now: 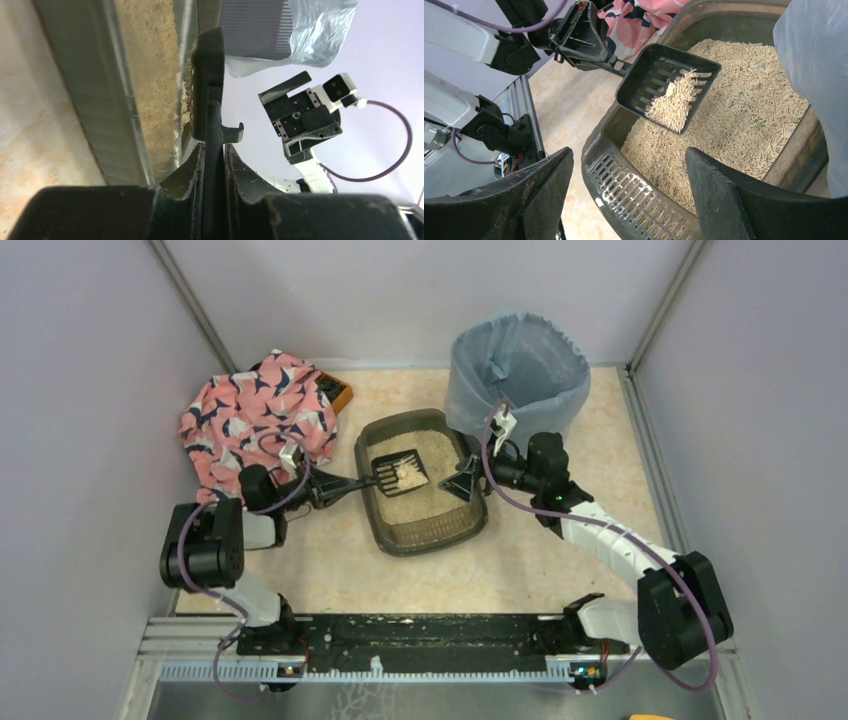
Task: Clean the litter box
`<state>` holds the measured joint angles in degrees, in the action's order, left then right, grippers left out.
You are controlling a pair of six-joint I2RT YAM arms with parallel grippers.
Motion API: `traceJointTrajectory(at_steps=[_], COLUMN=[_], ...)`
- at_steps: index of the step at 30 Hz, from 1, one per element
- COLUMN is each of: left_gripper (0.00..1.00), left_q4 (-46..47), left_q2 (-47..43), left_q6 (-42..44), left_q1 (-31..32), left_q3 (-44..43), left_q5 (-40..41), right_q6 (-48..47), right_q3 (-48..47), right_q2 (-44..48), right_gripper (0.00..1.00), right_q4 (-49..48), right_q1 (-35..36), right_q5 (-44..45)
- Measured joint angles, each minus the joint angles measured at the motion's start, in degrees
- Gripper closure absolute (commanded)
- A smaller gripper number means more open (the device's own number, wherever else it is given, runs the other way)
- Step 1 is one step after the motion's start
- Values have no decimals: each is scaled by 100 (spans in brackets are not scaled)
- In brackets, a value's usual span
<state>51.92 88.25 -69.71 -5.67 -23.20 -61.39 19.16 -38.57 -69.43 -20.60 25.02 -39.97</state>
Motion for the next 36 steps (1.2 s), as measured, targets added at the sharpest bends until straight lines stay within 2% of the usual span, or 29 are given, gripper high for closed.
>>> traceJointTrajectory(at_steps=[2, 4, 9, 12, 15, 20, 22, 26, 30, 36], left_gripper=[100, 100, 100, 100, 100, 100, 100, 100, 100, 100], left_q4=[1244, 2114, 3174, 3425, 3316, 2457, 2297, 2243, 2186, 1519], left_q2=[568, 1029, 1714, 1711, 1390, 481, 439, 525, 529, 162], left_q6=[-697, -1193, -1823, -1969, -1805, -1021, -879, -835, -793, -485], left_q1=[-74, -42, 487, 424, 369, 619, 752, 605, 841, 627], left_q3=[214, 350, 380, 385, 407, 413, 420, 612, 610, 584], left_q5=[-28, 17, 186, 166, 212, 407, 415, 483, 481, 485], right_q6=[0, 2, 2, 0, 0, 7, 17, 37, 39, 44], right_q3=[0, 0, 0, 0, 0, 0, 0, 0, 0, 0], right_q2=[-11, -15, -79, -85, -85, -94, -142, -164, -164, -164], right_gripper=[17, 17, 17, 17, 17, 18, 18, 18, 18, 18], right_q4=[4, 2, -15, 2, 7, -17, -81, -101, -87, -90], right_q1=[0, 0, 0, 0, 0, 0, 0, 0, 0, 0], right_q5=[-4, -4, -24, -22, -20, -26, -42, -44, -44, -46])
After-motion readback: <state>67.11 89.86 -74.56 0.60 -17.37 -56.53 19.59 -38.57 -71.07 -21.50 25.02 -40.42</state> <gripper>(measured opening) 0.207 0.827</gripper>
